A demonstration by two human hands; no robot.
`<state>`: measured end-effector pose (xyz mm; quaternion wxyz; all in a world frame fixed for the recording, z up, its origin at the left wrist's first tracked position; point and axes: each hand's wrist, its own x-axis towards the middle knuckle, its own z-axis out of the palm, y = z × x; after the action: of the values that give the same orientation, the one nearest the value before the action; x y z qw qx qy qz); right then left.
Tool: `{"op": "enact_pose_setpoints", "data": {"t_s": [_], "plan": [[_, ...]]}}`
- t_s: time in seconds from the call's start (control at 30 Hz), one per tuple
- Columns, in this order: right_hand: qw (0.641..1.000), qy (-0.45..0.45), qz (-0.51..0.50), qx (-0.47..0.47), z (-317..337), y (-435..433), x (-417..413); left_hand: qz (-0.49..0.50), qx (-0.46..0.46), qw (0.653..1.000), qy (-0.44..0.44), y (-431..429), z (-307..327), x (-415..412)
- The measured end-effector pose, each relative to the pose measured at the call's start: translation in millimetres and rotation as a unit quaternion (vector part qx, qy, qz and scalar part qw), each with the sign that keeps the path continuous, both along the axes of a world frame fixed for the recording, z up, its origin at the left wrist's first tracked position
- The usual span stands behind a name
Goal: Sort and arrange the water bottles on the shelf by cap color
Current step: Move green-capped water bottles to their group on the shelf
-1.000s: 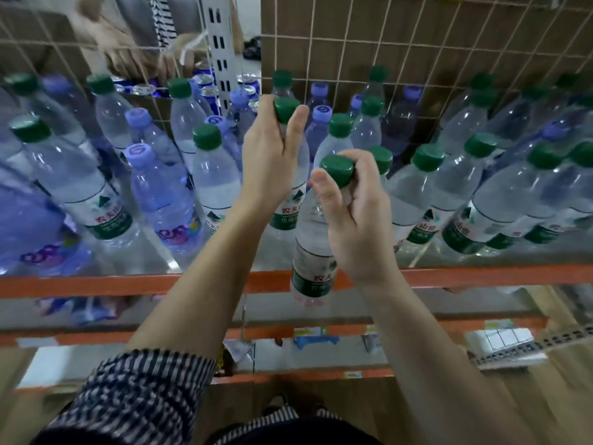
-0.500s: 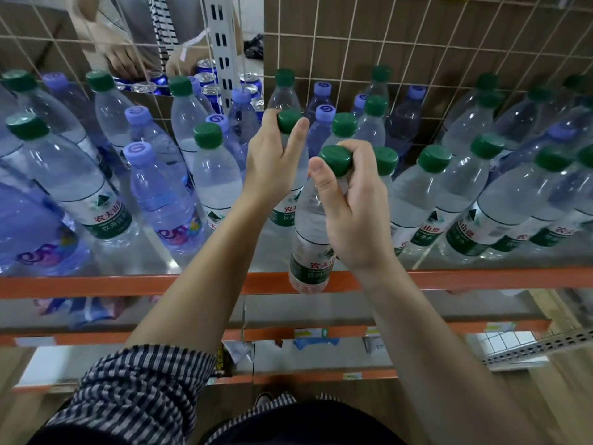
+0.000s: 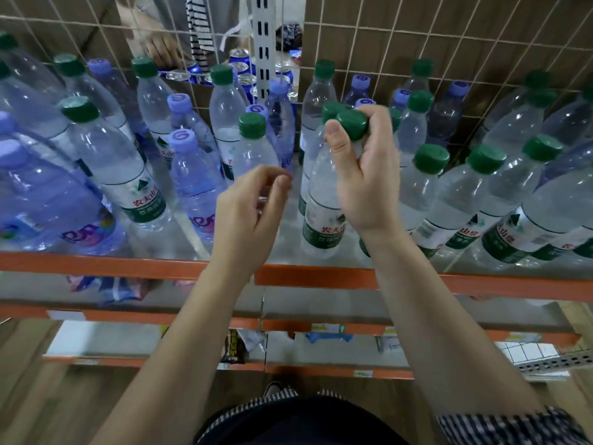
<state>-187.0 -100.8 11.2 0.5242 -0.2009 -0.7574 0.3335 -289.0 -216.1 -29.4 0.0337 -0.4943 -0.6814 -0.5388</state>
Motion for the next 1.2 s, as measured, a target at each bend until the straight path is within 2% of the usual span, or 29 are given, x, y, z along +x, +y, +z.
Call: {"op": "enact_pose_setpoints", "data": {"t_s": [0.13,0.33,0.57,0.97,1.07,1.13,1.2], "plan": [[1.0,-0.002,0.002,0.008,-5,4,-18,0.059,-0.115,0.99,0.056,-21,-36,-13],[0.999,-0.022,-0.004,0.026,-23,-3,-27,0.112,-0.153,0.977,0.094,-38,-58,-14],[0.998,-0.052,0.017,0.042,-20,-13,-26,0.136,-0.141,0.978,0.068,-44,-57,-14],[0.994,-0.083,0.07,-0.023,-4,-14,-17,0.157,-0.101,0.98,0.069,-43,-33,-10],[0.993,-0.073,0.089,-0.012,16,-13,-21,0.162,-0.069,0.981,0.075,-41,-15,-18],[0.991,-0.098,0.095,0.011,34,-7,-29,0.177,-0.037,0.978,0.103,-38,2,-30],[0.981,-0.166,0.096,0.02,53,0,-41,0.191,-0.006,0.972,0.133,-34,18,-44]]}}
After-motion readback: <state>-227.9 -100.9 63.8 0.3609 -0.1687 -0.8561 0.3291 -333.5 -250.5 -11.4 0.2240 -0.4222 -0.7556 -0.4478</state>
